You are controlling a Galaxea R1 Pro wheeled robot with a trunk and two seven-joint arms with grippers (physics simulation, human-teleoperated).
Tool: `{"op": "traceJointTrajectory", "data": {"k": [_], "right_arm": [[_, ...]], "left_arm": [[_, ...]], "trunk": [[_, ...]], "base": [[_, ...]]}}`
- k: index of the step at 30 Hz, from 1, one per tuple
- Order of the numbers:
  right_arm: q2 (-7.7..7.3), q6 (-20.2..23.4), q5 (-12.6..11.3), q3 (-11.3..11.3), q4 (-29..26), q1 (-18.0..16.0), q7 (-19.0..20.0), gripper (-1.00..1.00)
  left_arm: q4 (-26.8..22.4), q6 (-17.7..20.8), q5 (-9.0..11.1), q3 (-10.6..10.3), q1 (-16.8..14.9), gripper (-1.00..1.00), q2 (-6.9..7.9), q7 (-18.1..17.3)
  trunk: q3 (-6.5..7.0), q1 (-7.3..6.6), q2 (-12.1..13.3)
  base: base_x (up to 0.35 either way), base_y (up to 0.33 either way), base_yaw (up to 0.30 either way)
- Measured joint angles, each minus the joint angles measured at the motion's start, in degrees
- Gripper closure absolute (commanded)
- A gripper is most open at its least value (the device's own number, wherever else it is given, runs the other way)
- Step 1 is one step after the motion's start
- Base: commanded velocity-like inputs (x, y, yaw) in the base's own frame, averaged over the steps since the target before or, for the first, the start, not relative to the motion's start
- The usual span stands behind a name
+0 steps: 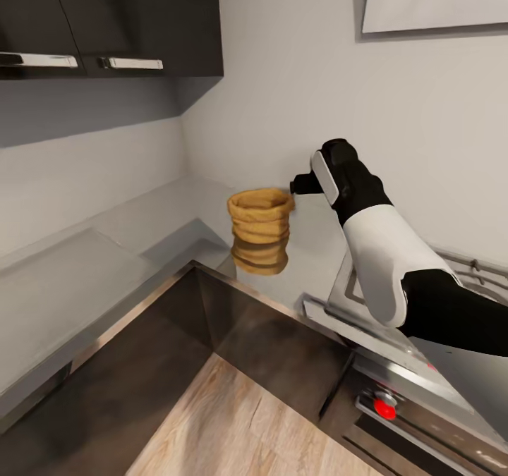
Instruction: In the kitchen, take the popcorn bag from the countertop, put it into the microwave, and heat it until the popcorn is cooked so the cooked popcorn ends up inside the bag.
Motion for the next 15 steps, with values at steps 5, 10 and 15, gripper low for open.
{"op": "traceJointTrajectory", "data": {"k": [5, 10, 15], "right_arm": [[0.0, 0.0, 0.01, 0.18, -0.01, 0.0, -0.19, -1.0], [0.01, -0.01, 0.14, 0.29, 0.0, 0.0, -0.28, -1.0], [0.0, -0.01, 0.19, 0.23, 0.49, 0.01, -0.3, -1.0]], "left_arm": [[-0.01, 0.03, 0.0, 0.0, 0.0, -1.0, 0.0, 0.0], [-0.01, -0.01, 0.0, 0.0, 0.0, -1.0, 0.0, 0.0], [-0.01, -0.03, 0.01, 0.01, 0.0, -1.0, 0.0, 0.0]], "trunk": [[0.0, 0.0, 0.0], [0.0, 0.01, 0.0], [0.0, 0.02, 0.0]], "base": [[0.313, 0.0, 0.0], [0.252, 0.0, 0.0], [0.154, 0.0, 0.0]]}}
